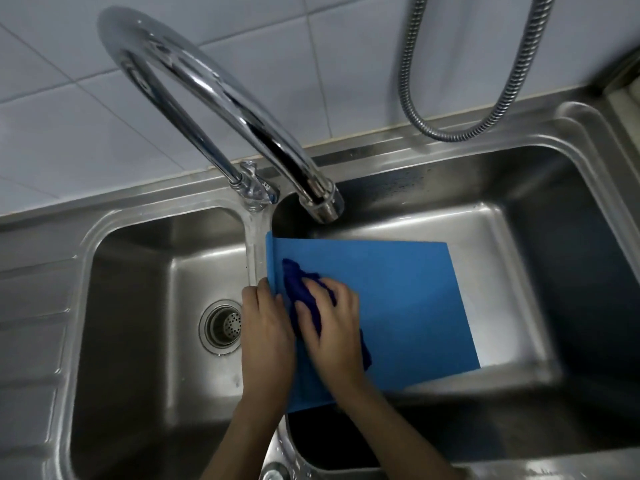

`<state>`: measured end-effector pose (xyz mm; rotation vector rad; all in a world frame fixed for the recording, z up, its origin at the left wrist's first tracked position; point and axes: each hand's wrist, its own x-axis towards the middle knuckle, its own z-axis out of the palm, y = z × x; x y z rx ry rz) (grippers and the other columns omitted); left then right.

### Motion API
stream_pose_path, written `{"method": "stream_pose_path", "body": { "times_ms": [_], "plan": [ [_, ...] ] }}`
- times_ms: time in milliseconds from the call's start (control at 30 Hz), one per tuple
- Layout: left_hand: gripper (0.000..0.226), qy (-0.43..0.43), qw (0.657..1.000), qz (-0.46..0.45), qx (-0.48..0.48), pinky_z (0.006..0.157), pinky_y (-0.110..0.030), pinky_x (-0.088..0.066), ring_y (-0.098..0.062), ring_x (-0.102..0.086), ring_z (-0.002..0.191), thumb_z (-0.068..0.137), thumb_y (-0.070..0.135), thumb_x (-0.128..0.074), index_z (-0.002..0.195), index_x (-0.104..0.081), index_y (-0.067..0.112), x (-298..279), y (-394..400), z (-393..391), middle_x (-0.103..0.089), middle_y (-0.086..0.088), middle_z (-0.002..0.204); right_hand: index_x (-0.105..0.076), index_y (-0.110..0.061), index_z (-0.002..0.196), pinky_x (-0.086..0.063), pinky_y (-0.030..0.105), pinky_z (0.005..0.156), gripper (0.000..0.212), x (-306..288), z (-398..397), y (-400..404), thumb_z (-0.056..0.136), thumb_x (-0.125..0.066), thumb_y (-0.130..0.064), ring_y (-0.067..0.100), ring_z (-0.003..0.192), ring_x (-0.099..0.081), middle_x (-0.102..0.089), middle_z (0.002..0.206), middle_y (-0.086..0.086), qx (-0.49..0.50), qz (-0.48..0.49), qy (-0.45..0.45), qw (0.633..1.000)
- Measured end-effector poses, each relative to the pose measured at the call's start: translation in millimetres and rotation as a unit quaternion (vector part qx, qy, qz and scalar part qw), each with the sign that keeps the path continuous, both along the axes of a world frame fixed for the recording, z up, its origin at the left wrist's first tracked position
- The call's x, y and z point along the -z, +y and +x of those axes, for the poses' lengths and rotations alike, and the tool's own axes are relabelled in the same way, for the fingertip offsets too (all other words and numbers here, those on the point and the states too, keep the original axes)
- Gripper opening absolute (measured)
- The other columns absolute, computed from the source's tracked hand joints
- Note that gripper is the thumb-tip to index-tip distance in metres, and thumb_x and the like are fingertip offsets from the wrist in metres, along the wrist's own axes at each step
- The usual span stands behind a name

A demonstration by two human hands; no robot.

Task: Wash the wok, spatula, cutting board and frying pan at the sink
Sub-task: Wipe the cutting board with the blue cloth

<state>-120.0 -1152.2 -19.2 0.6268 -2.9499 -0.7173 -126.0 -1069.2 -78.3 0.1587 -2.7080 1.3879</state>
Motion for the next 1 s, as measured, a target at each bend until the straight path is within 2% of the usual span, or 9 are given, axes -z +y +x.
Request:
{"method": "stream_pose_path", "body": {
  "times_ms": [133, 267, 333, 500, 633, 733, 833, 933, 1000],
  "plan": [
    [0.028, 0.026, 1.000, -0.002, 0.004, 0.071, -0.031, -0.043, -0.017, -0.044, 0.080, 0.098, 0.007, -0.041, 0.123, -0.047, -0.004, 4, 0, 0, -0.046, -0.015, 0.108, -0.061, -0.010, 0.119, -0.040, 0.037, 0.091, 0.039, 52, 7, 75, 0.095, -0.044, -0.036, 0.028, 0.102, -0.050, -0.056, 0.116, 0.012, 0.103, 0.086, -0.014, 0.991],
    [0.026, 0.032, 0.999, -0.010, 0.008, 0.069, -0.030, -0.041, -0.020, -0.048, 0.079, 0.097, 0.004, -0.043, 0.121, -0.049, -0.006, 8, -1, 0, -0.047, -0.017, 0.106, -0.056, 0.002, 0.117, -0.040, 0.046, 0.086, 0.041, 96, -32, 158, 0.096, -0.043, -0.031, 0.045, 0.100, -0.050, -0.054, 0.116, 0.028, 0.334, 0.135, -0.203, 0.911],
    [0.025, 0.032, 0.999, -0.017, 0.007, 0.067, -0.034, -0.043, -0.025, -0.050, 0.078, 0.097, 0.004, -0.043, 0.119, -0.049, -0.006, 9, -1, -1, -0.048, -0.018, 0.104, -0.054, 0.003, 0.119, -0.037, 0.046, 0.088, 0.053, 95, -36, 160, 0.094, -0.036, -0.040, 0.046, 0.103, -0.048, -0.052, 0.118, 0.030, 0.376, 0.110, -0.243, 0.887],
    [0.023, 0.033, 0.999, -0.031, 0.010, 0.068, -0.037, -0.045, -0.031, -0.053, 0.079, 0.096, 0.002, -0.045, 0.116, -0.051, -0.007, 7, 1, -2, -0.050, -0.021, 0.102, -0.060, -0.007, 0.111, -0.037, 0.035, 0.086, 0.038, 45, 15, 83, 0.090, -0.048, -0.036, 0.029, 0.096, -0.049, -0.055, 0.106, 0.014, 0.144, 0.027, -0.090, 0.985],
    [0.021, 0.042, 0.998, -0.031, 0.018, 0.071, -0.043, -0.050, -0.033, -0.053, 0.081, 0.095, 0.000, -0.044, 0.113, -0.051, -0.007, 6, 3, -3, -0.051, -0.023, 0.101, -0.058, -0.019, 0.109, -0.038, 0.026, 0.088, 0.029, 27, 39, 63, 0.084, -0.056, -0.033, 0.016, 0.099, -0.048, -0.055, 0.107, 0.003, -0.035, 0.003, -0.026, 0.999],
    [0.021, 0.041, 0.998, -0.047, 0.012, 0.067, -0.046, -0.051, -0.032, -0.052, 0.077, 0.096, 0.003, -0.043, 0.113, -0.051, -0.006, 14, 3, -5, -0.049, -0.020, 0.100, -0.059, -0.010, 0.106, -0.038, 0.035, 0.084, 0.037, 57, 16, 94, 0.082, -0.052, -0.038, 0.028, 0.095, -0.051, -0.058, 0.103, 0.013, 0.134, 0.038, -0.061, 0.988],
    [0.022, 0.038, 0.998, -0.053, 0.013, 0.063, -0.047, -0.050, -0.033, -0.052, 0.074, 0.095, 0.003, -0.043, 0.112, -0.051, -0.007, 18, 3, -5, -0.049, -0.021, 0.098, -0.055, -0.004, 0.113, -0.040, 0.046, 0.084, 0.046, 87, -6, 154, 0.083, -0.049, -0.039, 0.044, 0.101, -0.049, -0.054, 0.111, 0.026, 0.337, 0.074, -0.203, 0.916],
    [0.021, 0.037, 0.998, -0.057, 0.015, 0.062, -0.045, -0.050, -0.033, -0.052, 0.073, 0.095, 0.002, -0.044, 0.112, -0.052, -0.008, 18, 2, -4, -0.049, -0.022, 0.098, -0.048, -0.002, 0.121, -0.038, 0.052, 0.091, 0.041, 93, -9, 185, 0.091, -0.053, -0.029, 0.047, 0.112, -0.043, -0.046, 0.126, 0.029, 0.417, 0.075, -0.325, 0.846],
    [0.021, 0.032, 0.998, -0.051, 0.012, 0.064, -0.046, -0.050, -0.032, -0.052, 0.074, 0.095, 0.002, -0.044, 0.112, -0.051, -0.007, 17, 3, -5, -0.049, -0.021, 0.098, -0.049, 0.000, 0.119, -0.038, 0.050, 0.090, 0.039, 84, -8, 166, 0.090, -0.054, -0.026, 0.046, 0.110, -0.044, -0.048, 0.123, 0.029, 0.411, 0.060, -0.308, 0.856]
  ]
}}
